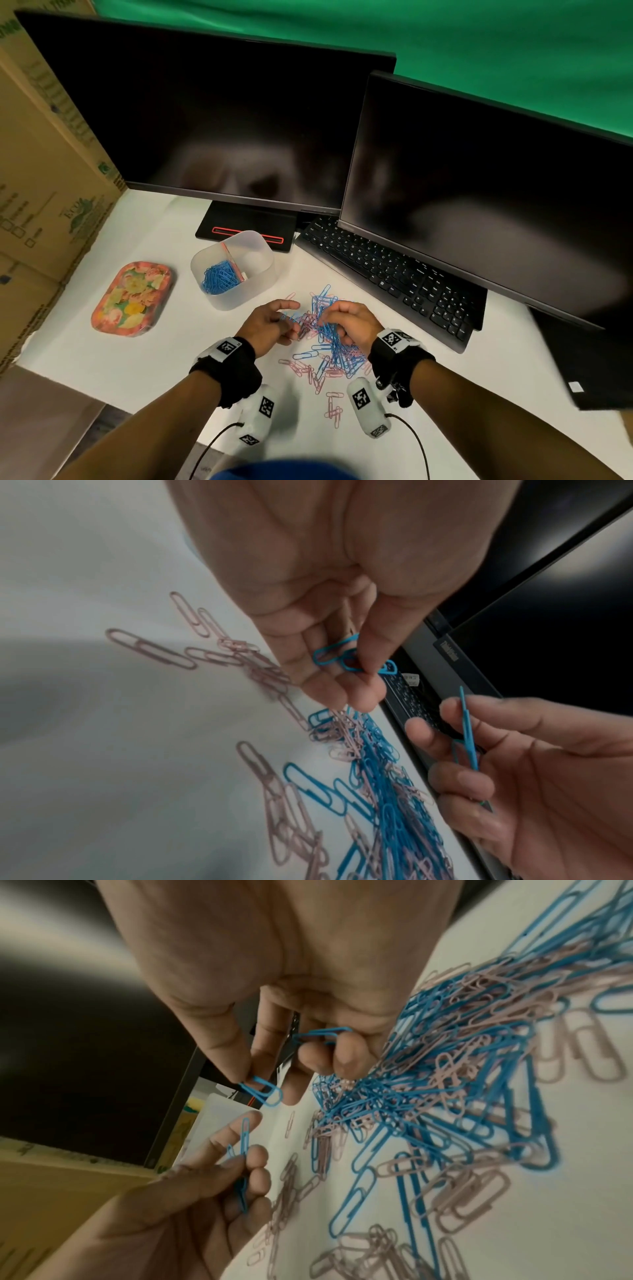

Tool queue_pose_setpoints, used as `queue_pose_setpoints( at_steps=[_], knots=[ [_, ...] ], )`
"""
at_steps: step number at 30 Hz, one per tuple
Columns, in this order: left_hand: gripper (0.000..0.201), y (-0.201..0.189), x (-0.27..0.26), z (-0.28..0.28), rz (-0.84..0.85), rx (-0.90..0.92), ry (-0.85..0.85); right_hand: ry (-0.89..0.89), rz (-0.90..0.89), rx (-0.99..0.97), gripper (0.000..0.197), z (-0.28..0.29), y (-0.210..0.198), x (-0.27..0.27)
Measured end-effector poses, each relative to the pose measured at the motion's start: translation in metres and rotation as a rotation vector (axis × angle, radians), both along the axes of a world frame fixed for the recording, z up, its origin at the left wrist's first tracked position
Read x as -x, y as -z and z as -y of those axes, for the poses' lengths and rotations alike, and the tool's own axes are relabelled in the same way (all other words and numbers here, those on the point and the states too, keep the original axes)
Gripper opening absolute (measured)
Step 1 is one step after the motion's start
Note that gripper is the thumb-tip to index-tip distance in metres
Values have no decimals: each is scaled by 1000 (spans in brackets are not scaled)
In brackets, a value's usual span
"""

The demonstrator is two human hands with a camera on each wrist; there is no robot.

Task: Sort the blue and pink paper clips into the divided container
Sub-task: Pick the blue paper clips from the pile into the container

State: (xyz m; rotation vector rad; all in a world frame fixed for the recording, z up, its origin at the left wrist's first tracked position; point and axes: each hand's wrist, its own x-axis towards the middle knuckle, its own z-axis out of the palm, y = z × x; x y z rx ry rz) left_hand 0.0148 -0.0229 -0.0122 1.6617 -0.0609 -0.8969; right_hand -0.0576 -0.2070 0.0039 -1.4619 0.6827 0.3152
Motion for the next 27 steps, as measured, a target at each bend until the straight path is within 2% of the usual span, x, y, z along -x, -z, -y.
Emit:
queue_pose_setpoints(
  at_steps=[7,10,12,16,21,23,26,27],
  knots=[
    [18,-12,-4,5,-276,87,-174,170,-14,-206,16,-7,-9,-8],
    [28,-16,-6,4,-326,73,-237,193,-49,-315,22,-16,-18,-15],
    [28,-24,-10,1,-347,115,-309,157,-61,-351,21,-25,-30,-24],
    [23,-49,-32,-15,-271,194,-489,8,-49,-334,21,-53,-54,-62],
    [28,-79,-74,-45,-174,144,-679,-154,-74,-210,14,-100,-82,-121],
    [30,-81,-88,-55,-168,98,-696,-226,-107,-182,24,-113,-85,-139],
    [42,-79,-101,-64,-149,-13,-687,-259,-124,-126,13,-127,-87,-160],
    [46,-79,-102,-64,-140,-41,-680,-256,-113,-95,17,-128,-84,-165]
  ],
)
